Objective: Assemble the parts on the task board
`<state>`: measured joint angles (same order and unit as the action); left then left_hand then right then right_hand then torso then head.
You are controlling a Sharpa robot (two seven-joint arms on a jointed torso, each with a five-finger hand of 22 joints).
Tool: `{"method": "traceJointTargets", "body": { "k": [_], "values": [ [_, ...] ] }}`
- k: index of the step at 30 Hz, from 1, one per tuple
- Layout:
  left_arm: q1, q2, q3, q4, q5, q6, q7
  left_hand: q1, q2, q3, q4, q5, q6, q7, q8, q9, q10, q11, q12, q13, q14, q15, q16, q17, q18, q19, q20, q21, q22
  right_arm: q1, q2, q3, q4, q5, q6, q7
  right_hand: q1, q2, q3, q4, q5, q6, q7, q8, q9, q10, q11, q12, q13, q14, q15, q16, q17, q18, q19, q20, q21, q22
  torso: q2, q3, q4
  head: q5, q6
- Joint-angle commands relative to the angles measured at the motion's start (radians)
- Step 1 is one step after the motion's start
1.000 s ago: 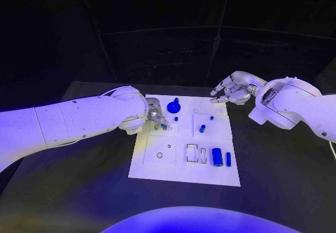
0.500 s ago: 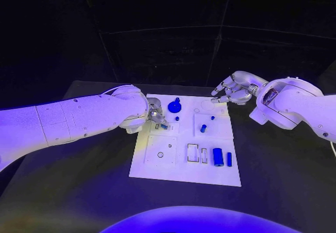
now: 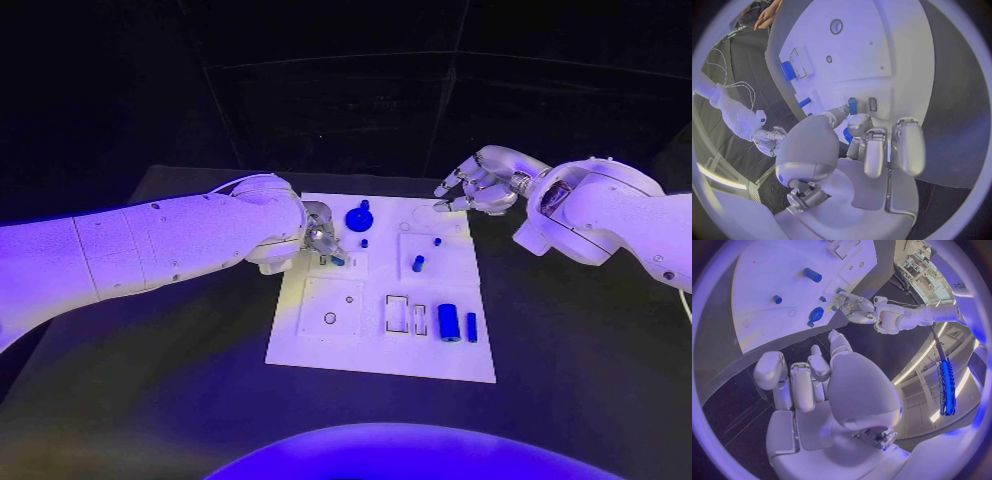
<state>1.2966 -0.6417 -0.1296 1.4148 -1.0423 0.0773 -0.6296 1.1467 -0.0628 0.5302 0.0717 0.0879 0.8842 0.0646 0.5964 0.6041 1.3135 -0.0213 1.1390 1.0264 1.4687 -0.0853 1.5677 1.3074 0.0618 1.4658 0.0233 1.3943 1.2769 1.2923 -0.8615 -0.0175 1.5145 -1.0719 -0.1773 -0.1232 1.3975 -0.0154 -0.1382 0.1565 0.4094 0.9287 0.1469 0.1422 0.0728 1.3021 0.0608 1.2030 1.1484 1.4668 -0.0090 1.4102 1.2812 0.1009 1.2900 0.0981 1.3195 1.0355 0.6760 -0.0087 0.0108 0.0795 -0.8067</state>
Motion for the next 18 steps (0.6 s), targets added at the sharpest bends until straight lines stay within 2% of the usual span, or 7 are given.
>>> {"method": "traceJointTargets", "body": {
  "k": [1, 4, 8, 12, 18],
  "values": [
    [-0.003, 0.005, -0.003, -0.003, 0.004, 0.031, -0.013, -0.011, 0.0, 0.177, -0.169, 0.003, 0.001, -0.007, 0.008, 0.001, 0.007, 0.002, 0.0, 0.001, 0.102, 0.003, 0.003, 0.263, 0.0, 0.001, 0.004, -0.005, 0.001, 0.002, 0.002, 0.001, 0.0, -0.006, 0.011, -0.003, 0.008, 0.001, -0.006, 0.001, 0.002, -0.008, 0.001, 0.005, -0.001, -0.007, -0.001, -0.006, -0.001, 0.046, -0.008, -0.004, -0.001, 0.006, -0.001, -0.007, -0.006, -0.001, 0.0, 0.0007, -0.0005, 0.001, 0.0],
    [-0.002, 0.01, -0.003, -0.01, 0.014, 0.032, -0.016, -0.021, 0.0, 0.18, -0.161, 0.003, 0.002, -0.009, 0.011, 0.003, 0.009, 0.0, 0.001, 0.001, 0.102, 0.002, 0.003, 0.263, -0.001, 0.002, 0.003, -0.004, 0.004, 0.002, 0.002, 0.001, 0.0, -0.006, 0.012, -0.004, 0.008, 0.001, -0.006, 0.001, 0.002, -0.008, 0.001, 0.005, -0.001, -0.007, -0.001, -0.006, -0.001, 0.046, -0.008, -0.004, -0.001, 0.006, -0.001, -0.007, -0.006, -0.001, 0.0, 0.0013, -0.0009, 0.001, 0.0],
    [-0.002, 0.019, -0.002, -0.021, 0.022, 0.038, -0.018, -0.084, 0.006, 0.168, -0.105, 0.0, 0.009, -0.014, 0.012, 0.005, 0.009, -0.003, 0.0, -0.003, 0.102, 0.001, 0.003, 0.263, -0.001, 0.002, 0.002, -0.004, 0.005, 0.002, 0.003, 0.001, 0.0, -0.007, 0.012, -0.004, 0.008, 0.001, -0.006, 0.001, 0.002, -0.008, 0.001, 0.005, -0.001, -0.007, -0.001, -0.006, -0.001, 0.046, -0.008, -0.004, -0.001, 0.006, -0.001, -0.007, -0.006, -0.001, 0.0, 0.0012, -0.0008, 0.001, -0.002],
    [-0.002, 0.028, -0.002, -0.034, 0.025, 0.046, -0.02, -0.131, -0.004, 0.144, -0.068, -0.003, 0.017, -0.017, 0.011, 0.004, 0.009, -0.005, 0.003, -0.002, 0.102, -0.001, 0.003, 0.263, -0.002, 0.004, 0.0, -0.002, 0.01, 0.002, 0.005, 0.001, -0.001, -0.007, 0.013, -0.005, 0.007, 0.001, -0.007, 0.002, 0.002, -0.007, 0.001, 0.006, -0.001, -0.008, -0.001, -0.008, -0.003, 0.045, -0.008, -0.004, -0.002, 0.007, -0.003, -0.007, -0.008, -0.004, 0.0, 0.0011, -0.0007, 0.001, -0.002],
    [-0.001, 0.037, -0.002, -0.05, 0.026, 0.062, -0.024, -0.154, -0.008, 0.124, -0.048, -0.003, 0.029, -0.021, 0.013, 0.005, 0.01, -0.008, 0.008, 0.0, 0.102, -0.004, 0.003, 0.263, -0.002, 0.006, -0.002, 0.0, 0.014, 0.002, 0.008, 0.001, -0.004, -0.007, 0.014, -0.004, 0.007, 0.001, -0.007, 0.002, 0.002, -0.007, 0.001, 0.006, -0.001, -0.008, -0.001, -0.008, -0.003, 0.045, -0.008, -0.004, -0.002, 0.007, -0.003, -0.007, -0.008, -0.004, 0.0, 0.0009, -0.0006, -0.001, -0.005]
  ]
}}
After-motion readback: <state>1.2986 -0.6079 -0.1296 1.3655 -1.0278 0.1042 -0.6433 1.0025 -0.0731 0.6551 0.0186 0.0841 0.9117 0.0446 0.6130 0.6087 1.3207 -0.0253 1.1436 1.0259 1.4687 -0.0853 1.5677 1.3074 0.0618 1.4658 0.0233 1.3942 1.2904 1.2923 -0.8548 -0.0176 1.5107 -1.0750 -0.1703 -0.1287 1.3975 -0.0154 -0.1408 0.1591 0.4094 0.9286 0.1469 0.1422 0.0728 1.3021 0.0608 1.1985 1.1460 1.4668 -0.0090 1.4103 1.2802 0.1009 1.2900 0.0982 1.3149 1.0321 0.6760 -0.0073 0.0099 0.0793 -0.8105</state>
